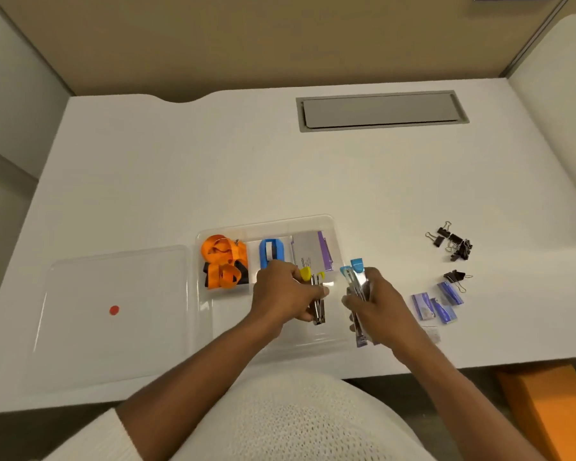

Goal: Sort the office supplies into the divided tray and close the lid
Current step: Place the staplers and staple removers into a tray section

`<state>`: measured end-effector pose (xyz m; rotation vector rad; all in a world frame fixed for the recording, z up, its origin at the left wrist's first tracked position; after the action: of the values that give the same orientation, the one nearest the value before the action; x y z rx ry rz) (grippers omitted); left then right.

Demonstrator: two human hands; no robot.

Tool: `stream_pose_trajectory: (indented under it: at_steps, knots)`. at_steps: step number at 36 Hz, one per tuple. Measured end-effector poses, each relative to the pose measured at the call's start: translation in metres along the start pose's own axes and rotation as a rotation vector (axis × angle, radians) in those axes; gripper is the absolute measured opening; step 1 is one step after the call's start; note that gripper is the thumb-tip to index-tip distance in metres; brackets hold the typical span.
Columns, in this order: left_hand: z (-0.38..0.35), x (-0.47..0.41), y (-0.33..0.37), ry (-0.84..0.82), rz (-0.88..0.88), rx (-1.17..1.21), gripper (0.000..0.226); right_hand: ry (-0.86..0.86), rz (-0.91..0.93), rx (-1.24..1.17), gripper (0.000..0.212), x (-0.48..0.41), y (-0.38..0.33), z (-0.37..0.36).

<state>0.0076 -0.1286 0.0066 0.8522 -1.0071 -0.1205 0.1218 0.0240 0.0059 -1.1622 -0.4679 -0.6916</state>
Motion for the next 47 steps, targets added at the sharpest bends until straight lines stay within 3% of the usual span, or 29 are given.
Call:
stream_pose_trajectory:
  at_steps: [10, 18, 36, 47]
  knots:
    - [-0.021, -0.014, -0.011, 0.107, 0.052, -0.378, 0.054, 0.115, -0.044, 0.334, 0.051, -0.013, -0.008, -0.037]
    - [-0.026, -0.021, -0.009, 0.128, 0.066, -0.469, 0.063, 0.191, -0.056, 0.370, 0.049, -0.017, -0.011, -0.027]
    - [-0.045, -0.029, -0.008, 0.171, 0.050, -0.767, 0.056, 0.273, -0.014, 0.381, 0.051, -0.018, -0.011, -0.031]
    - [0.018, 0.019, -0.036, 0.389, -0.013, -0.815, 0.032, 0.250, 0.025, 0.487, 0.052, -0.018, -0.010, -0.041]
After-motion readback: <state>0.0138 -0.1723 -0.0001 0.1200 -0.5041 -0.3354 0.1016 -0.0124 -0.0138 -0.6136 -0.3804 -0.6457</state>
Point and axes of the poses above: each hand's wrist, its own x-axis away from the middle knuckle, its own z-axis out of the back of the hand, y = z × x, the point moved 4 cm from there along -x, towards the middle knuckle, and after that the axes turned 13 degrees about -y, right-handed, at the moved point
